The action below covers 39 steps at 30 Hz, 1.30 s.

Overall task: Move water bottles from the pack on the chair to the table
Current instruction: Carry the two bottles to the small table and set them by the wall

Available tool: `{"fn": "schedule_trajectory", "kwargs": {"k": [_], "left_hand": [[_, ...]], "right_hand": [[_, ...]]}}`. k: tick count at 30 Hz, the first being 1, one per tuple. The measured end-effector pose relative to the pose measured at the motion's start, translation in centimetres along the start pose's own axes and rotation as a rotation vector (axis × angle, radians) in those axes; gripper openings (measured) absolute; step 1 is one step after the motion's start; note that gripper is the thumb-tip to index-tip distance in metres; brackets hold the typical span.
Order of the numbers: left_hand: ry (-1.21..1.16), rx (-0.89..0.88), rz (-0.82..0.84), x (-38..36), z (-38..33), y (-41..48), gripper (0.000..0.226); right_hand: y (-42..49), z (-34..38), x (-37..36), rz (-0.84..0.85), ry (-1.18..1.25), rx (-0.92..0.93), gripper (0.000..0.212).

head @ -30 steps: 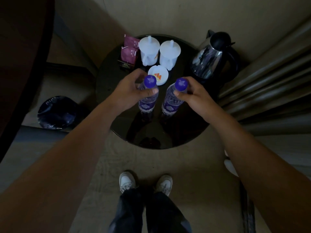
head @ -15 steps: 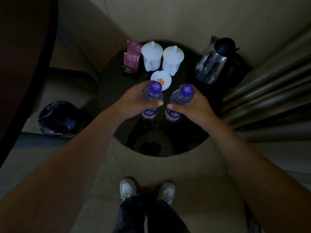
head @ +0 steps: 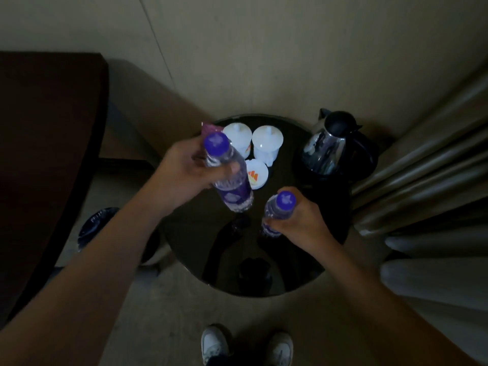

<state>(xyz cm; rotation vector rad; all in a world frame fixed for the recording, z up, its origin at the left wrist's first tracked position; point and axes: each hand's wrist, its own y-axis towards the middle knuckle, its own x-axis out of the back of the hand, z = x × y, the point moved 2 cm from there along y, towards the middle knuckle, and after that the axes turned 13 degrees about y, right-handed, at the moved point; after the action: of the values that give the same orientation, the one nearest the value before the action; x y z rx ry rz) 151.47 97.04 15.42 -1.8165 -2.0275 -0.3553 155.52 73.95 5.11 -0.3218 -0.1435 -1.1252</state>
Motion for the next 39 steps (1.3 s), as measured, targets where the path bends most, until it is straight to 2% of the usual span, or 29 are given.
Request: {"fn": "schedule_trajectory", "kwargs": {"k": [5,9,16,19,23,27,31,35,39], "left_hand": [[-0.045,-0.12,-0.195,6.5,-7.1,5.5,0.024],[0.031,-0.16,-0.241,8.6,-8.7,12.0,0.025],[0.018,-0.086,-0.122,6.7,-3.0,20.1,0.031],[0.007,-0.097,-0.064,6.5,-1.3,22.1,0.032],[0.023,-0.089,-0.027,6.7,0.2,24.5,0.035],[0.024,-0.05,-0.018,6.7,1.3,26.5,0.034],[0.03,0.009,0.033,6.1,2.7,27.5,0.036],[0.032,0.03,0.069,5.1,4.1,27.6,0.032],[0.046,0.061,0.115,4.2,5.2,28.0,0.032]], "right_hand": [[-0.2,0.3,0.0,0.008,-0.012,-0.013,0.057],[-0.2,0.7,-0.1,-0.021,-0.038,-0.05,0.054],[3.9,7.1,2.4,-0.074,-0.072,-0.01,0.055],[7.3,12.6,3.8,-0.122,-0.091,0.067,0.044],[12.3,18.7,5.7,-0.295,0.02,0.174,0.026],[17.8,22.1,6.1,-0.392,0.06,0.252,0.02],[22.8,21.0,5.1,-0.481,-0.013,0.251,0.025],[26.5,16.7,3.4,-0.463,0.023,0.193,0.026],[28.5,13.0,1.9,-0.376,0.033,0.144,0.026]]}}
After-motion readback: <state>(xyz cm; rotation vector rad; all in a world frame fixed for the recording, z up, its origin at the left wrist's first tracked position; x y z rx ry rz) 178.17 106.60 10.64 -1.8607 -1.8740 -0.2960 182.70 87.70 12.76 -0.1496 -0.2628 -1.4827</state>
